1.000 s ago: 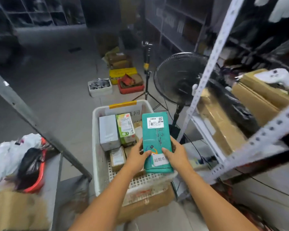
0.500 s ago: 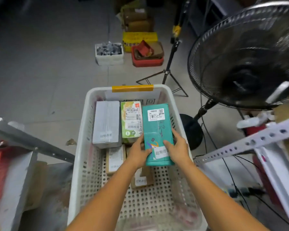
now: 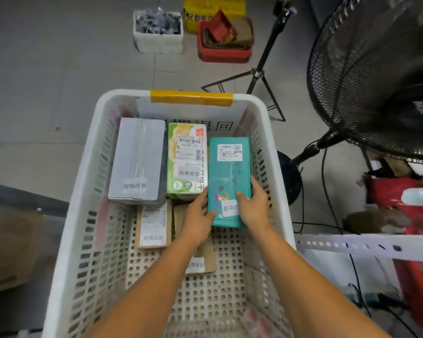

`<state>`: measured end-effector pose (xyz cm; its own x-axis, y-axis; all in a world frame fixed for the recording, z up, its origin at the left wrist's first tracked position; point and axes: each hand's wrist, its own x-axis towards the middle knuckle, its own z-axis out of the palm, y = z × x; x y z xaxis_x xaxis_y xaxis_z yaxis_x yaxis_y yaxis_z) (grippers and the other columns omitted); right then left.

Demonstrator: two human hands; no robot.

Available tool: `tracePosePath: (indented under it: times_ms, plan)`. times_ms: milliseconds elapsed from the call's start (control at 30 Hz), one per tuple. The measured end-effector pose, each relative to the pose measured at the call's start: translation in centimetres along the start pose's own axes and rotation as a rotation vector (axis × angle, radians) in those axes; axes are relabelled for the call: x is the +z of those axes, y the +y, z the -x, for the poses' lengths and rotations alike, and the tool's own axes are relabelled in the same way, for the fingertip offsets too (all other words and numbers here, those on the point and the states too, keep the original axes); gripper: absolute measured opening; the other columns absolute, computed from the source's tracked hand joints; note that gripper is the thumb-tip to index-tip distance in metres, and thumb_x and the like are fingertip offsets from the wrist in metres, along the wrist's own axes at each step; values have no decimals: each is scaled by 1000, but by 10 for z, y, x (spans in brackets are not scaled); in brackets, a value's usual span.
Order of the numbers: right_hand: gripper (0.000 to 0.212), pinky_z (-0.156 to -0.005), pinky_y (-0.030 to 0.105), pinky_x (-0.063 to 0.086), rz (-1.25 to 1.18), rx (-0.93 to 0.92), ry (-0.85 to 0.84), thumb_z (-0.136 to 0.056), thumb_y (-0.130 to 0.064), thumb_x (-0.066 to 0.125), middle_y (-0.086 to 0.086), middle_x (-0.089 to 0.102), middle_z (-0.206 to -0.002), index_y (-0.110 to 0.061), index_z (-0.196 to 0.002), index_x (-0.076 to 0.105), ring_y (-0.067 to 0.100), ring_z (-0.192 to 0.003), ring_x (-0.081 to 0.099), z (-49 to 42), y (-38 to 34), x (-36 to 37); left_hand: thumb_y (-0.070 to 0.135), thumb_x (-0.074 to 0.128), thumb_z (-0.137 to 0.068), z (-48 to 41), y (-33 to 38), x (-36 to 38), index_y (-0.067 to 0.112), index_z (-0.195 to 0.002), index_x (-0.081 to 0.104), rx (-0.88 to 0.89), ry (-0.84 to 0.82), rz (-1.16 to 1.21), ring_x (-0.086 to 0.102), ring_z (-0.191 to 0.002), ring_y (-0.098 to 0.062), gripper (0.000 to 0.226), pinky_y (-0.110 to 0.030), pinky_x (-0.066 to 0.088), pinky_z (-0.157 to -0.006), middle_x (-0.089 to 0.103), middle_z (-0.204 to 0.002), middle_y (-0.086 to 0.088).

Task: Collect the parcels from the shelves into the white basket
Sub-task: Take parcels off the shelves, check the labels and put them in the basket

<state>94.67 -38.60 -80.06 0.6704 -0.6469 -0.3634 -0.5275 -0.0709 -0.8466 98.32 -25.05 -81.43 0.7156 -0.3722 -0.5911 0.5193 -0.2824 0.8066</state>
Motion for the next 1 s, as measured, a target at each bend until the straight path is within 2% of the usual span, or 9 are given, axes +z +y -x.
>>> tracePosePath:
  times_ms: [67, 167, 233, 300, 433, 533, 700, 867, 1000]
  plan:
    - [43, -79, 30, 58, -1, 11, 16, -91, 3, 55, 4, 65, -120, -13, -131, 55, 16, -102, 65, -6, 6, 5, -11, 52, -90, -2, -5, 2, 16, -143, 37, 21, 65, 19, 51, -120, -11, 61, -10, 50, -82, 52, -133, -2]
    - [40, -82, 34, 57, 19, 10, 28, -90, 1, 58, 3, 66, -118, -12, -128, 57, 16, -101, 65, -11, 13, 9, -7, 55, -90, -5, -12, 5, 15, -122, 43, 31, 183, 17, 54, -111, -10, 40, -5, 48, -71, 55, -128, -9]
    - [40, -78, 27, 57, 30, 7, 23, -90, 1, 59, 3, 66, -117, -12, -128, 57, 13, -97, 65, -12, 16, 10, -2, 58, -90, -6, -18, 5, 12, -118, 45, 16, 206, -13, 54, -108, -9, 34, -6, 47, -74, 56, -128, -12]
    - [42, -70, 17, 55, 42, 8, 12, -89, 2, 59, 2, 66, -115, -13, -129, 57, 9, -92, 64, -13, 17, 11, 1, 60, -90, -7, -24, 4, 6, -131, 47, -8, 167, -44, 53, -112, -9, 43, -12, 45, -85, 56, -133, -10]
    - [44, -79, 34, 59, 24, 61, -14, -91, -1, 58, 1, 67, -117, -19, -131, 55, 15, -99, 67, -18, 25, 16, 3, 60, -91, -16, -34, 3, 17, -139, 47, -15, 114, -80, 55, -106, -4, 52, -21, 47, -88, 60, -129, -1]
    - [47, -80, 35, 59, 77, 81, -6, -91, -4, 59, 0, 66, -119, -22, -135, 52, 15, -99, 66, -27, 33, 23, 0, 61, -89, -28, -45, 2, 18, -139, 47, -36, 118, -89, 55, -106, -4, 55, -20, 46, -88, 61, -128, -1]
    - [46, -87, 40, 56, 120, 102, -28, -92, -3, 56, 3, 65, -122, -18, -135, 51, 18, -103, 65, -50, 50, 36, -2, 61, -88, -48, -64, 6, 16, -142, 43, -57, 110, -24, 57, -118, -17, 59, -34, 48, -100, 56, -135, -4]
    - [40, -89, 37, 54, 138, 76, -37, -93, 0, 51, 4, 64, -120, -15, -130, 52, 19, -103, 63, -60, 57, 43, 2, 62, -89, -56, -76, 10, 18, -143, 41, -35, 109, 34, 55, -118, -11, 61, -28, 46, -99, 56, -132, 2]
    - [36, -81, 28, 52, 233, 92, -78, -96, -11, 53, 5, 63, -124, -14, -131, 49, 15, -99, 61, -54, 41, 35, 17, 60, -93, -47, -60, 3, 18, -140, 46, -31, 93, -87, 57, -112, -12, 49, -24, 44, -91, 58, -131, 0]
